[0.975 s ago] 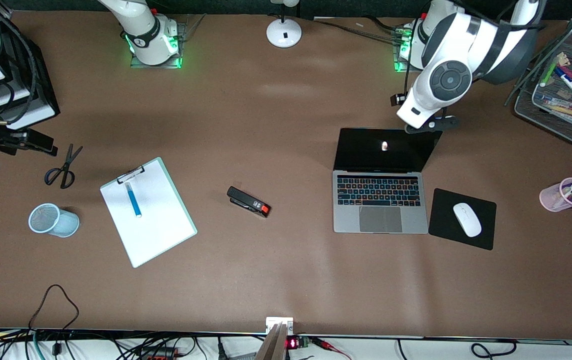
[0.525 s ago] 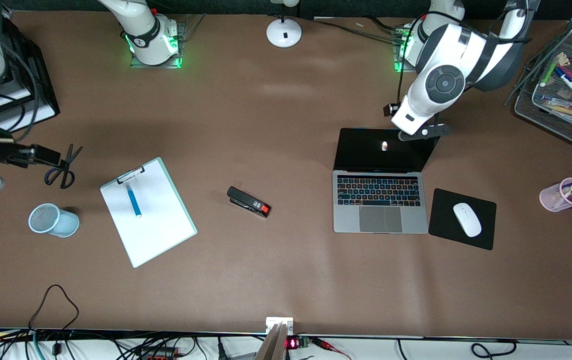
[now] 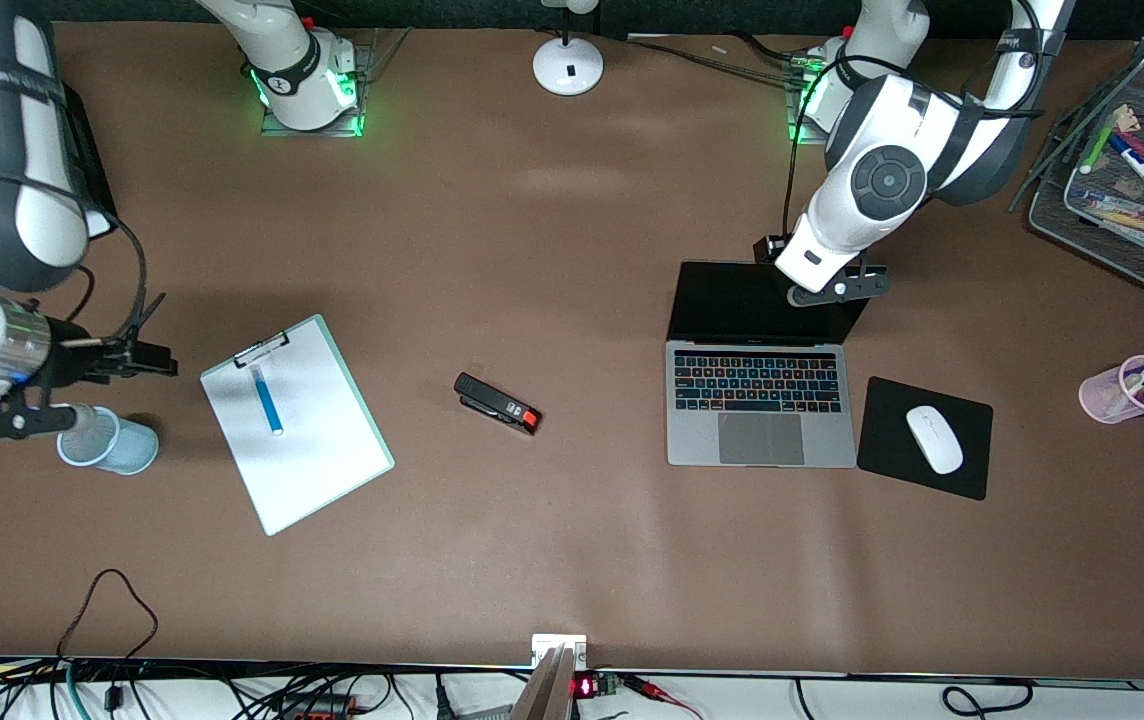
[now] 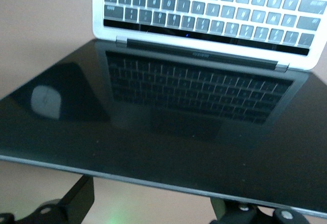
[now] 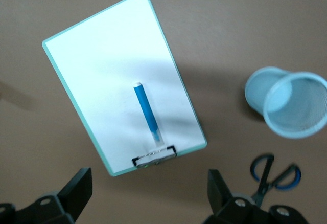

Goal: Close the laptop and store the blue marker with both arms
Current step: 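Lower the left gripper to the lid while the right gripper reaches the marker, then push the laptop lid down with the left gripper while the right grasps marker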

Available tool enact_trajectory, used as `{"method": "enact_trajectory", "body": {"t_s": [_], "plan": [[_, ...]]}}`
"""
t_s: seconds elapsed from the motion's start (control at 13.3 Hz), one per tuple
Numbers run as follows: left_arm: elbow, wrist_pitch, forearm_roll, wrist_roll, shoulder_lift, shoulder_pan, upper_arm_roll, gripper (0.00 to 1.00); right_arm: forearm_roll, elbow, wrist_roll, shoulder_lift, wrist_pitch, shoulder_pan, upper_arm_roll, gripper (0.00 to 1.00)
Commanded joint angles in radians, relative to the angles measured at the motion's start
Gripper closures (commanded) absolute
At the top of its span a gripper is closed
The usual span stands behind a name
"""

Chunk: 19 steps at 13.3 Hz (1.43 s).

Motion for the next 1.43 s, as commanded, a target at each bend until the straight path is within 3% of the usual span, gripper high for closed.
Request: {"method": "enact_trajectory", "body": {"t_s": [0.0,0.38,1.12,1.35], "plan": [[0.024,0.044,-0.012,0.009,0.032,0.021,-0.003,0.00,0.013,0.011,-0.160,0.065,0.076,0.003,0.006,0.00],[0.089,0.044,-0.007,0.009,0.061,0.023,0.003,0.00,-0.034,0.009,-0.159,0.145,0.155,0.061,0.004,0.00],[0.146,0.108,0.001,0.012,0.118,0.050,0.003,0.00,-0.025,0.001,-0.168,0.285,0.343,0.090,0.006,0.00],[0.153,0.153,0.004,0.012,0.138,0.055,0.005,0.00,-0.025,0.003,-0.160,0.300,0.345,0.095,0.006,0.04]]}}
